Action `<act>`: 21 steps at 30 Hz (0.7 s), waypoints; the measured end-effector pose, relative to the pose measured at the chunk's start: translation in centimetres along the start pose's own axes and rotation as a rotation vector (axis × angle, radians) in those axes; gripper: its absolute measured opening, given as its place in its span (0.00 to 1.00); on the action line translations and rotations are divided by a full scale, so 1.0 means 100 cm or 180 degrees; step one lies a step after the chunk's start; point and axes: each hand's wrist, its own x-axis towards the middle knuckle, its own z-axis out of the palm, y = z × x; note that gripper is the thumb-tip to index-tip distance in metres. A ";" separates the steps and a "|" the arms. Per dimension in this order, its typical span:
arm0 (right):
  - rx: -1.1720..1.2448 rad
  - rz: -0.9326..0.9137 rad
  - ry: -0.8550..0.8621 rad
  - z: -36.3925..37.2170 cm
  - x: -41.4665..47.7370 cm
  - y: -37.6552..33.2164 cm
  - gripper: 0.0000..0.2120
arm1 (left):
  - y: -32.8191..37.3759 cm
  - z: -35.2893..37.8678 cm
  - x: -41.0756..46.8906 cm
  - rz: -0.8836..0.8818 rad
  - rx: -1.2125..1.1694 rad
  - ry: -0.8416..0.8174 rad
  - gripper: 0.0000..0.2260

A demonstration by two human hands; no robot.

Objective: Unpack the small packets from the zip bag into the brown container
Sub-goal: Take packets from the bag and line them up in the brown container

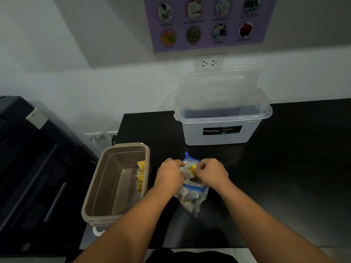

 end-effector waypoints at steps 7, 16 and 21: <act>0.0912 -0.0351 0.0322 -0.031 -0.012 0.006 0.07 | -0.003 -0.002 0.003 0.0392 0.0136 0.0099 0.14; 0.1366 -0.0462 0.0507 -0.039 -0.003 0.026 0.12 | 0.018 -0.006 0.018 0.1548 0.1504 -0.0179 0.11; 0.1321 -0.0507 0.0474 -0.037 -0.002 0.028 0.09 | 0.023 -0.003 0.030 0.1905 0.2514 -0.0527 0.13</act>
